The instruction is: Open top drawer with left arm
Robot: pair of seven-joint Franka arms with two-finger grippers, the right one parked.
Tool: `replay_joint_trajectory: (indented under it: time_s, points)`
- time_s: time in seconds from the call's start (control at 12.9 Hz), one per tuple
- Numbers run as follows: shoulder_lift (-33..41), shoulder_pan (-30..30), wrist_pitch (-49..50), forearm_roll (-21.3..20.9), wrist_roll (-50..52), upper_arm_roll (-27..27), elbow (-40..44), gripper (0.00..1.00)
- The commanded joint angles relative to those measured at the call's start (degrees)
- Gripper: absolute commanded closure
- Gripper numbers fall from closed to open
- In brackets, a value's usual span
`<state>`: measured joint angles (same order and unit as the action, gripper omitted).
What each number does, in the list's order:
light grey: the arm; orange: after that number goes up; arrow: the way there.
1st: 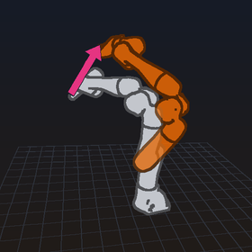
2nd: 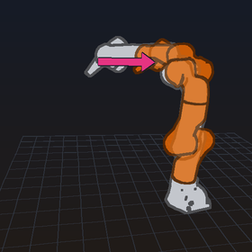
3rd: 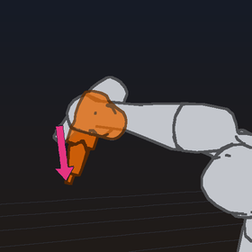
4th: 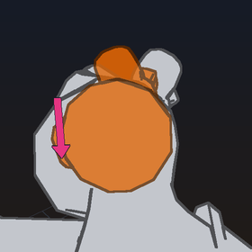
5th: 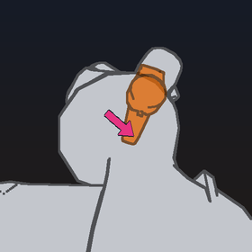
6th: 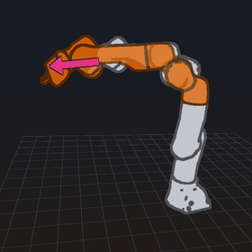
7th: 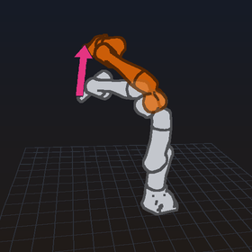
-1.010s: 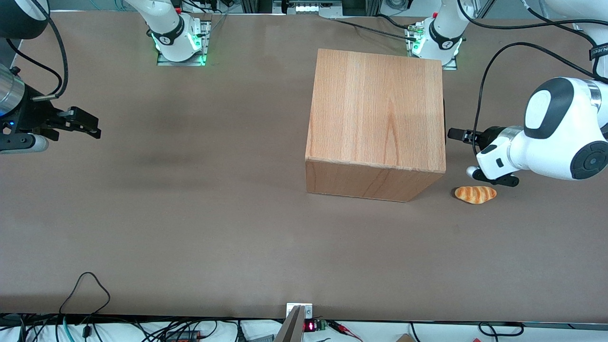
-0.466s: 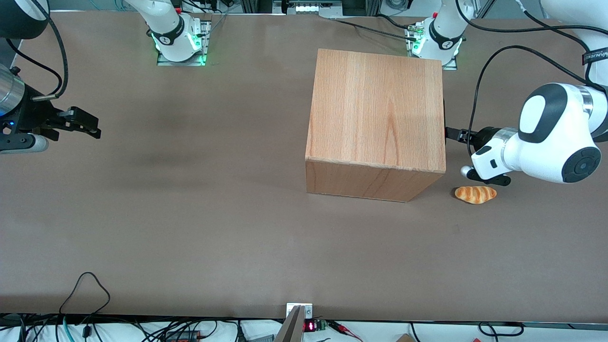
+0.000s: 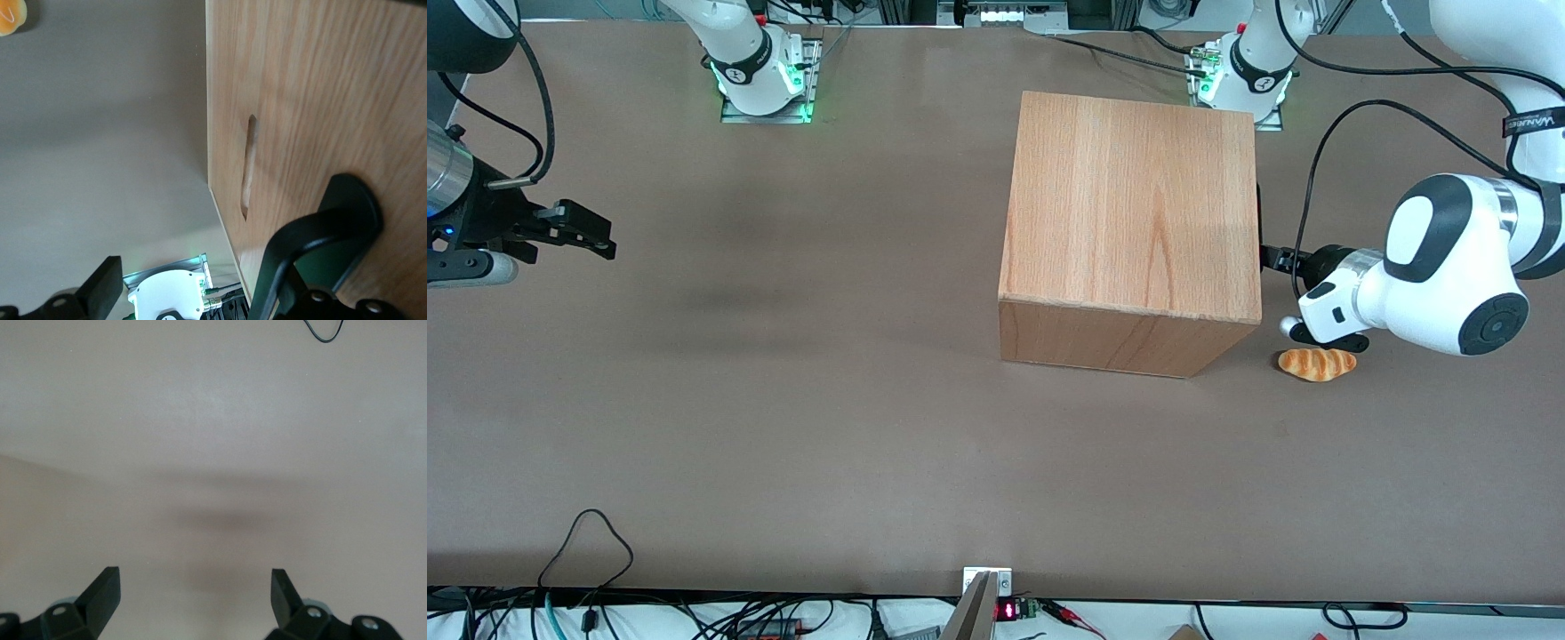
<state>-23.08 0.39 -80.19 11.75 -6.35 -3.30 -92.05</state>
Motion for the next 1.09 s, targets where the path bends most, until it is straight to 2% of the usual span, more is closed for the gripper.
replay_joint_trajectory:
  time_s: [0.0,0.47,1.01]
  points:
    - [-0.03,-0.3,-1.98,1.17,-2.08,0.14,-0.15,0.0]
    - [-0.73,-3.81,-2.51,0.03,-2.18,0.58,1.0,0.0]
    - [-2.14,-8.65,-2.51,-4.71,-2.18,0.66,3.37,0.0]
